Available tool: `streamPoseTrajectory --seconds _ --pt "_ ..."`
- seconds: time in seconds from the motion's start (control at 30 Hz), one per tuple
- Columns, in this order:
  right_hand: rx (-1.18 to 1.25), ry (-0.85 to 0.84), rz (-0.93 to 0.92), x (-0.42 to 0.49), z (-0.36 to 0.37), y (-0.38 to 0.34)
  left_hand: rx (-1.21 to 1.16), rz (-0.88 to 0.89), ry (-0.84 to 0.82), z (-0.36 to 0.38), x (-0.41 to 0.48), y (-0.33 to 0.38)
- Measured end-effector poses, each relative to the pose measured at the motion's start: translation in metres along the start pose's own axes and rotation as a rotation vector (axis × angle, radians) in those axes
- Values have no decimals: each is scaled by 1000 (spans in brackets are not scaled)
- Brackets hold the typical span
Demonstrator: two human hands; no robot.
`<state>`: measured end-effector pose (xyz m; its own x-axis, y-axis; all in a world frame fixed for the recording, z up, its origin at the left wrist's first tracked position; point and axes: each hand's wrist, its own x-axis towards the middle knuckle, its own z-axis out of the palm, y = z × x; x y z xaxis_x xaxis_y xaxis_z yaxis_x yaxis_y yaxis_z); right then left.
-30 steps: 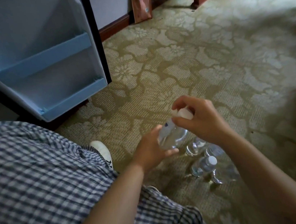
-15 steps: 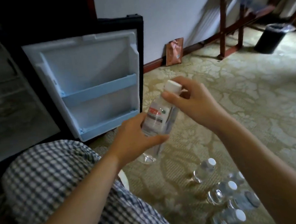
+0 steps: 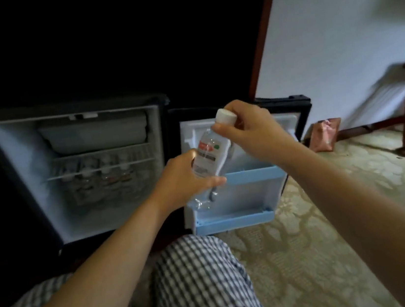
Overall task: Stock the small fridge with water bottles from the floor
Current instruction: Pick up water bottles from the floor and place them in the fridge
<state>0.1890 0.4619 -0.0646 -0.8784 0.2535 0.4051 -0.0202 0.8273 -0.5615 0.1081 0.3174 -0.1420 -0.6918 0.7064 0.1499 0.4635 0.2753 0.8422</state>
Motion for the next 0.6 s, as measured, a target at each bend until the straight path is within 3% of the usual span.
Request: streamPoseTrajectory --seconds 0.27,0.6 --pt "-159 -176 -131 65 108 -36 66 -188 142 -63 10 -92" --pt "-194 -286 -34 112 233 -17 192 -448 51 -102 45 -182"
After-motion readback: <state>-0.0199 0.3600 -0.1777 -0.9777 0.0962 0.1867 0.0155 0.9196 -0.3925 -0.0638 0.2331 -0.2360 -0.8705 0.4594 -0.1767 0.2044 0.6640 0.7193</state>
